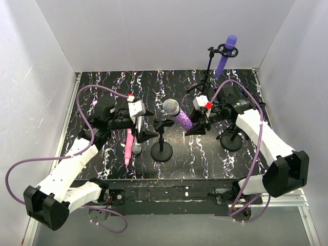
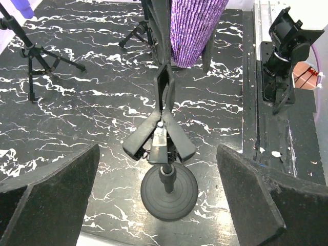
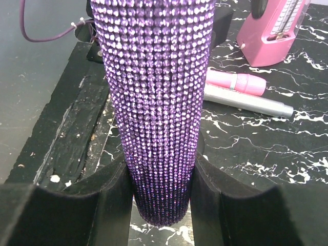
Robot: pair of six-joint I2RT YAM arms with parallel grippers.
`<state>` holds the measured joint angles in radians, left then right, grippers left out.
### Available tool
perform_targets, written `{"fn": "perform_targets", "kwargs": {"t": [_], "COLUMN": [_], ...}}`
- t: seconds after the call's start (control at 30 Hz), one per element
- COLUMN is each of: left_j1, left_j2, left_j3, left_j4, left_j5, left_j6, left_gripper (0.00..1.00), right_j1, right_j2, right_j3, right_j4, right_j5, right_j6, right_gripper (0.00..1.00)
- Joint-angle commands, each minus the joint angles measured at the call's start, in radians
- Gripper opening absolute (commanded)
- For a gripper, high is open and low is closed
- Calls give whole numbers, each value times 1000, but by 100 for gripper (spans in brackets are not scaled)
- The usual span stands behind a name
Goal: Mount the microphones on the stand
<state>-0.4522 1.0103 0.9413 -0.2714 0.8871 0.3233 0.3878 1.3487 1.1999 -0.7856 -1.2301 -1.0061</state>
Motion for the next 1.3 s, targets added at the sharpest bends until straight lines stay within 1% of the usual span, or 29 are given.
{"fn": "perform_targets", "kwargs": {"t": [0.0,0.3,0.37,0.43,0.53,0.63,0.67,0.73,0.8,0.87,0.93,0.97,1.17,1.27], "left_j1": [14,15,15,15,15,15,15,15,15,15,15,15,15,15], "left_j2": [36,74,79,83,93,112,117,122,123,126,129,131,143,139], "left_j3": [14,-73,-84,-93,-98,-95,-91,-88,-90,-93,-95,-96,-113,-127], "left_j4": [66,257,265,265,265,265,265,259,255,248,245,248,314,356], "left_j5": [78,101,101,98,90,85,88,89,92,96,111,118,144,154], "left_j6": [8,-144,-156,-161,-173,-187,-187,-187,-185,-184,-184,-191,-240,-280], "left_gripper": [98,98,98,96,85,55,43,26,18,7,2,1,1,0], "right_j1": [16,42,42,42,43,46,46,46,46,46,46,45,108,151], "right_j2": [32,108,121,132,145,155,155,155,152,156,167,177,231,254], "right_j3": [73,89,93,96,98,93,89,84,73,69,72,76,75,63], "right_j4": [19,59,65,72,80,80,83,86,94,98,98,101,144,209], "right_j5": [-35,-51,-54,-62,-66,-65,-63,-62,-58,-55,-54,-49,14,32], "right_j6": [-32,-3,-2,6,11,9,8,8,6,6,1,-2,-3,55], "right_gripper": [1,1,1,1,1,1,1,1,1,1,1,1,1,1]}}
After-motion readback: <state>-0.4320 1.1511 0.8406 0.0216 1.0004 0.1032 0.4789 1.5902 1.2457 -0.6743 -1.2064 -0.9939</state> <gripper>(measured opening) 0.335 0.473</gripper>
